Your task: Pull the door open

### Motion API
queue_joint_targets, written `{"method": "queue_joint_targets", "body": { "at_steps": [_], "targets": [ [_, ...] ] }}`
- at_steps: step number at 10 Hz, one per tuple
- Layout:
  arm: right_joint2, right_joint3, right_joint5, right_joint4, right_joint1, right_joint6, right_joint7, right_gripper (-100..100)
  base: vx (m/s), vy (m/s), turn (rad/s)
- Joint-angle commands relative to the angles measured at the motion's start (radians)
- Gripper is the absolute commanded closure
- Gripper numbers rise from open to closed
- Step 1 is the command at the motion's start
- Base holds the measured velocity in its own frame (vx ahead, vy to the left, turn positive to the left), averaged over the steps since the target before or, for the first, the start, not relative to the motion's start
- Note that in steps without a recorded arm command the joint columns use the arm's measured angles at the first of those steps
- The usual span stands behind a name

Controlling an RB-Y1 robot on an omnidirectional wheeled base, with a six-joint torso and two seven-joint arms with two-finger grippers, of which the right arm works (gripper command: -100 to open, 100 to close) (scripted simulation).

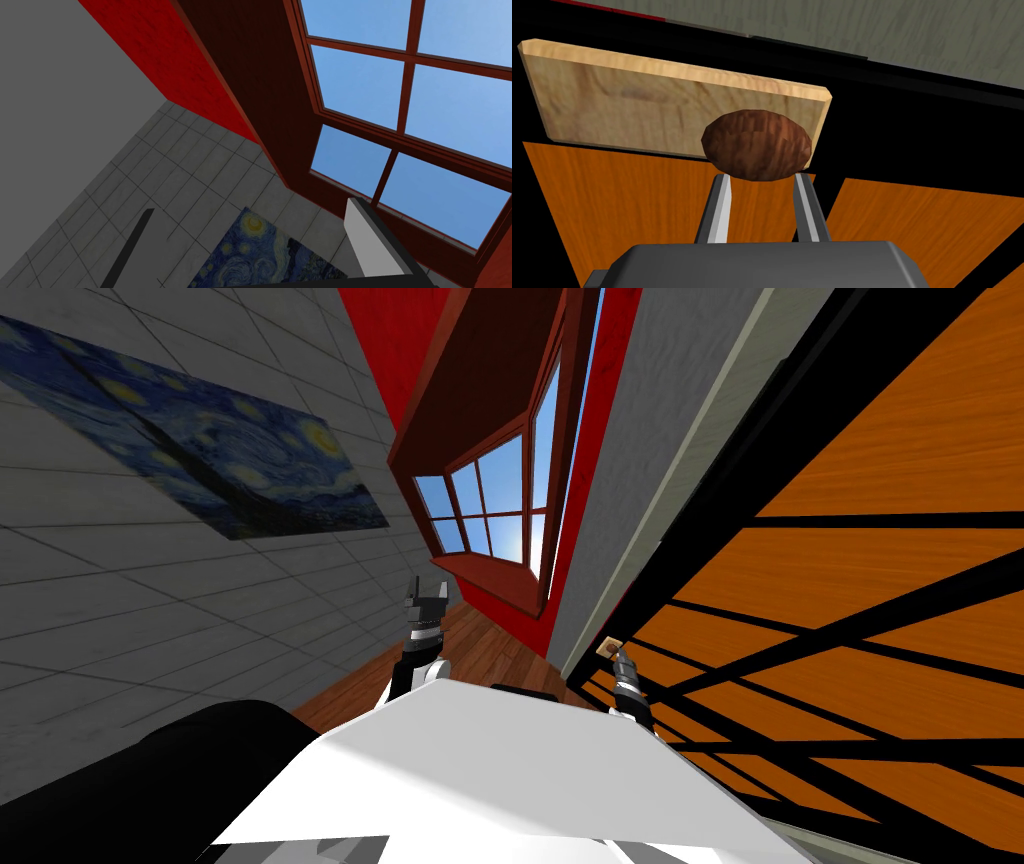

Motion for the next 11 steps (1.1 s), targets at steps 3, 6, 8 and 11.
{"method": "queue_joint_targets", "body": {
  "at_steps": [3, 6, 8, 11],
  "targets": [
    [-0.002, 0.032, -0.041, 0.004, -0.006, -0.007, -0.093, 100, -0.037, -0.006, 0.061],
    [-0.006, 0.042, -0.058, 0.004, -0.004, -0.007, -0.152, 100, -0.035, -0.002, 0.025],
    [-0.010, 0.052, -0.076, 0.004, -0.003, -0.007, -0.194, 100, -0.032, -0.006, 0.045],
    [-0.018, 0.071, -0.111, 0.003, 0.000, -0.008, -0.276, 100, -0.039, -0.005, 0.060]
  ]
}}
